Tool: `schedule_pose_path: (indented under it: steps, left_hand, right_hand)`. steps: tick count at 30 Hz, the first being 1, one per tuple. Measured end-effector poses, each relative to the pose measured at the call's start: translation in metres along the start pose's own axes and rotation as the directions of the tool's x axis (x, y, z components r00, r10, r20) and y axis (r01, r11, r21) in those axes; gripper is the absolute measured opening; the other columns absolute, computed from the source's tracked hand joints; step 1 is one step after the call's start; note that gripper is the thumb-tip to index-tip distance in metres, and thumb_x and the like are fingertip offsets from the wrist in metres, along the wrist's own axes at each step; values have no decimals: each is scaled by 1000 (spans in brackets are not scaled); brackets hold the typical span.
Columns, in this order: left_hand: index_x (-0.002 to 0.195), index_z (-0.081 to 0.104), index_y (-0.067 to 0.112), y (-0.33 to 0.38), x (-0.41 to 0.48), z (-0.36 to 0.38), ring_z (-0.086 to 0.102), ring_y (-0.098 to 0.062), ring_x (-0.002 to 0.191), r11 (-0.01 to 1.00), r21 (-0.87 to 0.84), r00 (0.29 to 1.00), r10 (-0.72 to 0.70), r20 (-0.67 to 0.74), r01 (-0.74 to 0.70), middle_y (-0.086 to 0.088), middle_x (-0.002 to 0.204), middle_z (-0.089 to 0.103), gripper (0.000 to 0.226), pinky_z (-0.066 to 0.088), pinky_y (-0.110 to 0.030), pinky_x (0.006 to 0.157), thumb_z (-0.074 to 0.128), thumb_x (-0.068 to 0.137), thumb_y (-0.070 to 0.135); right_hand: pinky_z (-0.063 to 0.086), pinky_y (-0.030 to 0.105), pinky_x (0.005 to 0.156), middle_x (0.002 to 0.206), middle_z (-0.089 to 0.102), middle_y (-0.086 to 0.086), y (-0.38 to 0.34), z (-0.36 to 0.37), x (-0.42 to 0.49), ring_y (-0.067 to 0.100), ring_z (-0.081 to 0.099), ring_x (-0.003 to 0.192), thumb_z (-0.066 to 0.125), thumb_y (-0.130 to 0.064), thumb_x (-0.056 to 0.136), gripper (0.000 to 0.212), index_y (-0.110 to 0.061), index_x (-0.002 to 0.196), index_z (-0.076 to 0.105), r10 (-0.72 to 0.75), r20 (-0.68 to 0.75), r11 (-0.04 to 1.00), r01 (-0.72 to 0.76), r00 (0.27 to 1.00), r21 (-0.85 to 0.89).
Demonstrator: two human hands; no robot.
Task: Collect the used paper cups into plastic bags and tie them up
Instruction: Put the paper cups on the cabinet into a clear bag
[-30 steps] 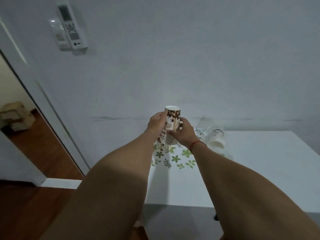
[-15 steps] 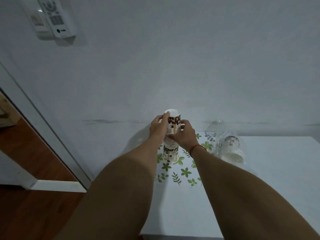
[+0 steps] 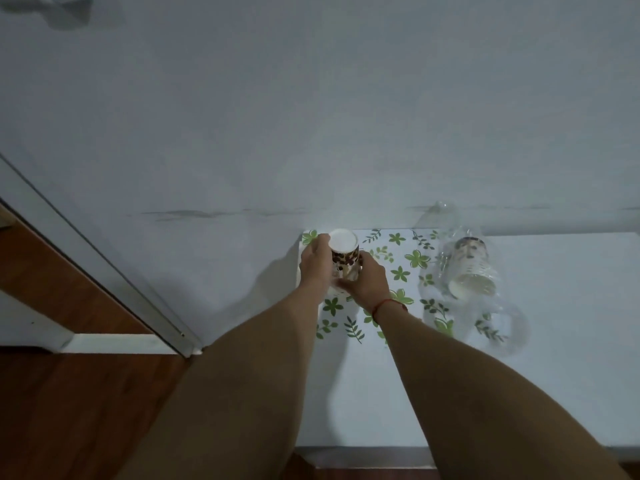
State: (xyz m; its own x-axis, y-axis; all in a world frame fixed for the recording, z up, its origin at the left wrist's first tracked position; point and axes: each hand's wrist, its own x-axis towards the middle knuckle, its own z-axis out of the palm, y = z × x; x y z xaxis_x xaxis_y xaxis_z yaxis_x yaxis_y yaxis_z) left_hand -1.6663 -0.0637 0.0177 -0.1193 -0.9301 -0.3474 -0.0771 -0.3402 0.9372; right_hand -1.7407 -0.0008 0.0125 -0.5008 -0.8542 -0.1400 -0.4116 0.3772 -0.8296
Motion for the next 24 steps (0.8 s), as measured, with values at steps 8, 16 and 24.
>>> schedule_pose_path:
  steps: [8, 16, 24]
  left_hand:
    - [109, 66, 13, 16, -1, 1, 59, -28, 107, 974, 201, 992, 117, -53, -104, -13, 123, 62, 31, 52, -31, 84, 43, 93, 28]
    - [138, 50, 17, 46, -43, 25, 43, -24, 136, 869, 395, 937, 345, -56, -296, -5, 149, 43, 42, 37, -37, 111, 41, 99, 31]
    - [138, 52, 28, 31, -87, 91, 33, -26, 143, 645, 665, 925, 298, 236, -377, 0, 159, 26, 49, 46, -47, 104, 33, 97, 48]
  right_hand:
    - [42, 33, 96, 128, 56, 15, -8, -20, -8, 31, 52, 121, 64, -16, 87, 45, -3, 127, 49, -8, 68, 993, 16, 998, -121]
    - [35, 37, 109, 142, 47, 12, 14, -105, -39, 29, 43, 133, 54, -25, 94, 52, -5, 140, 38, -37, -26, 925, 24, 999, -380]
    - [34, 40, 106, 139, 50, 10, 53, -169, -84, 29, 44, 131, 50, -27, 96, 44, -9, 135, 44, -16, -180, 906, -62, 984, -419]
